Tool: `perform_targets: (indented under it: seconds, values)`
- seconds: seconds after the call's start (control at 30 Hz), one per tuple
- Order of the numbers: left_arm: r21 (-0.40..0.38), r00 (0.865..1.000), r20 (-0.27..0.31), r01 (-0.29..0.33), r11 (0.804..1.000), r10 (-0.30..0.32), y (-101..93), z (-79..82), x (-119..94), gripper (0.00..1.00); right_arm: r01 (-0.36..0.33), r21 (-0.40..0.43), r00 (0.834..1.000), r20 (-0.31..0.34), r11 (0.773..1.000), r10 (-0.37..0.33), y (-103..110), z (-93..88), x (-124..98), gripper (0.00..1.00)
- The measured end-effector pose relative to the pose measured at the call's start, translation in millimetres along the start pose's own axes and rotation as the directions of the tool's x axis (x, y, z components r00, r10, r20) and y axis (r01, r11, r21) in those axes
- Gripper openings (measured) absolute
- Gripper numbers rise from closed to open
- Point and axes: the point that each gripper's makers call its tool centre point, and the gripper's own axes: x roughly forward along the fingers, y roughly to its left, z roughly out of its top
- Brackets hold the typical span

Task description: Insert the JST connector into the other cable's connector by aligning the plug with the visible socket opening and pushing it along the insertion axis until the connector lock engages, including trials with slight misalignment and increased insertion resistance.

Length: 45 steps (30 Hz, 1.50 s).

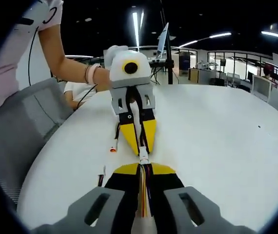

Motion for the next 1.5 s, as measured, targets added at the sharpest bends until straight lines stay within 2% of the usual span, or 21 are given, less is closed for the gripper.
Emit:
perform_targets:
  seconds: [0.23, 0.37, 0.47, 0.67, 0.73, 0.87, 0.93, 1.17, 1.2, 1.3, 1.33, 1.4, 1.5]
  values:
    - [-0.014, 1.0, -0.011, -0.013, 1.0, 0.013, 2.0, -6.1, -0.3, 0.01, 0.002, 0.013, 1.0, 0.014, 1.0, -0.002, 2.8, -3.2, 1.1, 0.08]
    - [-0.026, 1.0, -0.006, -0.031, 0.999, 0.03, 6.4, -8.0, -3.0, 0.07, 0.018, 0.014, 0.999, 0.026, 1.0, -0.018, 3.5, -3.3, 1.4, 0.09]
    - [-0.036, 0.998, -0.015, -0.058, 0.998, 0.058, 11.2, -10.2, -7.9, 0.14, 0.029, 0.012, 0.999, 0.024, 1.0, -0.029, 4.4, -2.2, 0.9, 0.14]
    - [-0.031, 0.995, 0.028, -0.096, 0.995, 0.097, 17.1, 6.4, -23.1, 0.16, 0.05, 0.029, 0.997, 0.049, 0.998, -0.052, 1.5, 4.9, -5.4, 0.17]
    - [-0.035, 0.993, 0.054, -0.103, 0.994, 0.105, 16.6, 12.9, -27.9, 0.17, 0.058, 0.018, 0.997, 0.054, 0.998, -0.059, 3.2, 10.1, -7.8, 0.17]
    - [-0.037, 0.989, 0.073, -0.13, 0.991, 0.132, 19.3, 16.8, -35.3, 0.24, 0.062, -0.005, 0.994, 0.091, 0.998, -0.062, 9.7, 26.5, -15.2, 0.16]
    - [-0.026, 0.986, 0.083, -0.145, 0.989, 0.147, 19.1, 21.2, -39.1, 0.25, 0.071, -0.019, 0.993, 0.096, 0.997, -0.069, 12.2, 31.9, -19.1, 0.16]
    - [0.01, 0.989, 0.072, -0.132, 0.991, 0.131, 6.6, 28.2, -44.5, 0.28, 0.061, -0.052, 0.994, 0.092, 0.997, -0.056, 31.5, 39.3, -27.4, 0.15]
    - [0.029, 0.99, 0.051, -0.13, 0.991, 0.129, 5.9, 22.9, -45.1, 0.3, 0.061, -0.068, 0.995, 0.088, 0.996, -0.055, 33.9, 39.4, -28.1, 0.15]
    - [0.04, 0.993, 0.039, -0.115, 0.993, 0.114, -0.7, 17.9, -47.4, 0.29, 0.053, -0.079, 0.995, 0.083, 0.995, -0.047, 41.0, 38.6, -29.4, 0.14]
    - [0.045, 0.994, 0.033, -0.104, 0.994, 0.103, -12.5, 23.0, -48.0, 0.28, 0.05, -0.079, 0.996, 0.084, 0.996, -0.043, 43.2, 38.1, -29.2, 0.14]
    - [0.055, 0.996, 0.017, -0.092, 0.994, 0.091, -22.5, 23.7, -48.2, 0.28, 0.04, -0.087, 0.997, 0.069, 0.995, -0.034, 48.4, 34.4, -27.8, 0.14]
    - [0.073, 0.997, -0.005, -0.082, 0.994, 0.083, -31.7, 18.4, -49.3, 0.28, 0.006, -0.074, 0.999, 0.051, 0.997, -0.003, 56.3, 26.3, -24.0, 0.13]
